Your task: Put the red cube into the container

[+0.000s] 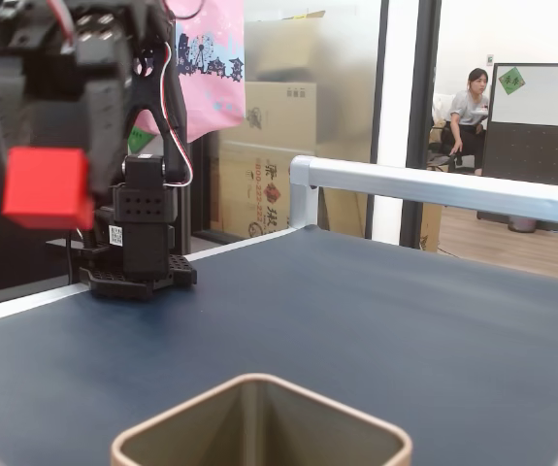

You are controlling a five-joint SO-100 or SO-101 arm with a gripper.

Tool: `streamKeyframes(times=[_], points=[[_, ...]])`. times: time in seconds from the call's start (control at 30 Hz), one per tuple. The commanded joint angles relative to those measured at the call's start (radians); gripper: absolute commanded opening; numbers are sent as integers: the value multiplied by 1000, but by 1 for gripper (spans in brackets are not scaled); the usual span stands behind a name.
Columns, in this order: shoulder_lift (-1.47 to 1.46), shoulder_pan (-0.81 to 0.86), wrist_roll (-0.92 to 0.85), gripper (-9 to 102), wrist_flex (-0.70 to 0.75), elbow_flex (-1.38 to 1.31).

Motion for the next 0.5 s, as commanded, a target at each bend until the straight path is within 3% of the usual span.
streamKeyframes(times=[0.0,0.2,0.47], points=[[-46,-34,-18,0,14,-192],[-196,-54,-74,0,0,-357],[-388,-101,-71,0,-149,-508]])
